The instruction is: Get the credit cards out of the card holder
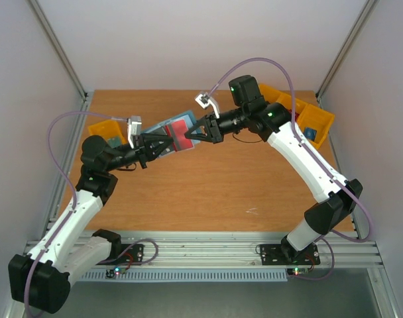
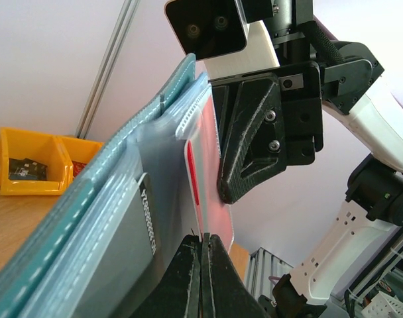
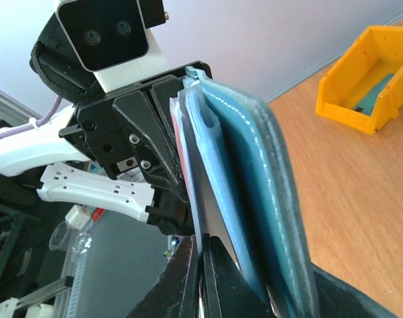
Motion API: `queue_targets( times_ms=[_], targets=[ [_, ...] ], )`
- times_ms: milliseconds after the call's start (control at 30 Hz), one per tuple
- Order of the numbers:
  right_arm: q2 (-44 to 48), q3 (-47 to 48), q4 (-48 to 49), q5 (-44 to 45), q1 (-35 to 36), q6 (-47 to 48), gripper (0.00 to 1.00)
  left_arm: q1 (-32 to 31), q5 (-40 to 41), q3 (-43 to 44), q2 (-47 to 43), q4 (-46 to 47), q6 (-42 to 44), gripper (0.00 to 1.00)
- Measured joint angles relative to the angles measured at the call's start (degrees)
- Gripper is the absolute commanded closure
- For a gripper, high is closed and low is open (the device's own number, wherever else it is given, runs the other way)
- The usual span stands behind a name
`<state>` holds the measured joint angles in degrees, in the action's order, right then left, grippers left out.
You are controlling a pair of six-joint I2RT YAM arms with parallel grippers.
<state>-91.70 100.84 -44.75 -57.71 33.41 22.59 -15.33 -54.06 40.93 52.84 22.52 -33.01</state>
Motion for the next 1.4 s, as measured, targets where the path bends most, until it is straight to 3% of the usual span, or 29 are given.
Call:
queue_targets(
  times_ms=[200,467,733,833,967,1400],
  targets=[
    [0.1,-0.2,-0.7,-0.3,-0.5,0.3,0.92,0.2,-0.8,-0.2,0.0,0.0,0.0,1.0],
    [0.1,-0.2,-1.2,-1.8,-1.6,-0.1,0.95,0.6,-0.9,-0.3,0.0,0.0,0.0,1.0],
    [0.1,-0.2,-1.0,-2.2,-1.6,-0.9,0.89,0.6,-1.0,-0.3,0.0,0.0,0.0,1.0],
    [0.1,-0.2,-0.8,-2.1,-1.4,-1.1,0.9,0.6,-1.0,-0.3,0.0,0.0,0.0,1.0],
    [0.0,-0.2,-0.8,-1.8,-0.8,-1.0,0.99,0.6,-1.1,-0.3,0.0,0.0,0.0,1.0],
    [0.0,-0.7,-0.8,-1.5,-1.9,-0.2,0.99,0.6,-1.2,-0.4,0.0,0.0,0.0,1.0]
  ],
)
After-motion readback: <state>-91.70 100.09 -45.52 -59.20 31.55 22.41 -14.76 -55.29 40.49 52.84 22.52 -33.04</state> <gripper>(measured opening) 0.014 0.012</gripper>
